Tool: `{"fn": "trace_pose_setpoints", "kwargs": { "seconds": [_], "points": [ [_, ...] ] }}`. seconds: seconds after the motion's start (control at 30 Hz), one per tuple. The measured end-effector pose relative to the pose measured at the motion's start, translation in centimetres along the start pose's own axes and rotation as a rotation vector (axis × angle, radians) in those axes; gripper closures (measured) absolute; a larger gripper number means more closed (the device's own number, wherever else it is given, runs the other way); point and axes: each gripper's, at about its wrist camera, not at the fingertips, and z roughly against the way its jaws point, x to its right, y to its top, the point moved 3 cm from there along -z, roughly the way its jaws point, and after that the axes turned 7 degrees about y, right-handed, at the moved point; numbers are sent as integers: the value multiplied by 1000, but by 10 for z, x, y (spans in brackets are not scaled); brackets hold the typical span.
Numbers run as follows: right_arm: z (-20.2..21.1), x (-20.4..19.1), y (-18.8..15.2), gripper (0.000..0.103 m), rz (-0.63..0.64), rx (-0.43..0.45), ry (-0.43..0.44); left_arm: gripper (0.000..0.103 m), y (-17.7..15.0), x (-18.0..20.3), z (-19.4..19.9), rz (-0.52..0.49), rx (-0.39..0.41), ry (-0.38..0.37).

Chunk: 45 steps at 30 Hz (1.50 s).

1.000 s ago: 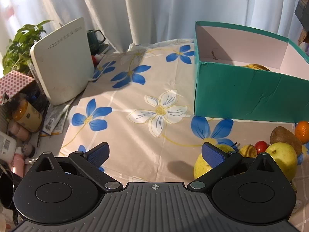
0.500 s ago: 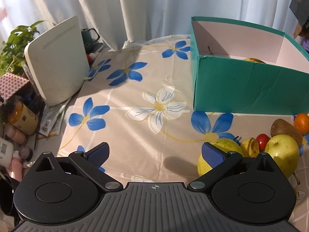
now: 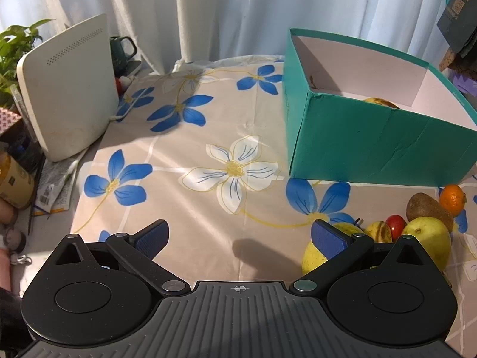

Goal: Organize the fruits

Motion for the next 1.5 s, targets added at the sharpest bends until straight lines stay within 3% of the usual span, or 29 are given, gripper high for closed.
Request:
{"fn": "trace_pose_setpoints", "kwargs": {
  "seconds": [0.13,0.3,0.37,0.57,0.67,0.87,1.1,1.5],
  "points": [
    [0,6,-2,19,-5,-8,18,0,-4,1,-1,-11,16,-35],
    [-14,19,-9,19,-17,-39,70,0,-5,6,1,-3,26,20],
    [-18,24,-10,18,-33,-43,95,0,-3,9,5,-46,42,16],
    [-23,33,-8,18,-48,-40,136,0,1,21,32,-162,120,-141],
    [-24,38,-7,18,-55,-38,138,0,-2,34,33,-235,121,-165],
    [-26,50,-5,18,-83,-30,130,0,-12,53,24,-349,81,-274],
    [-31,57,-9,18,-112,-45,117,0,-14,58,2,-335,2,-333],
    [-37,57,-7,18,-113,-52,94,0,-10,57,-11,-313,-34,-383]
  ]
}}
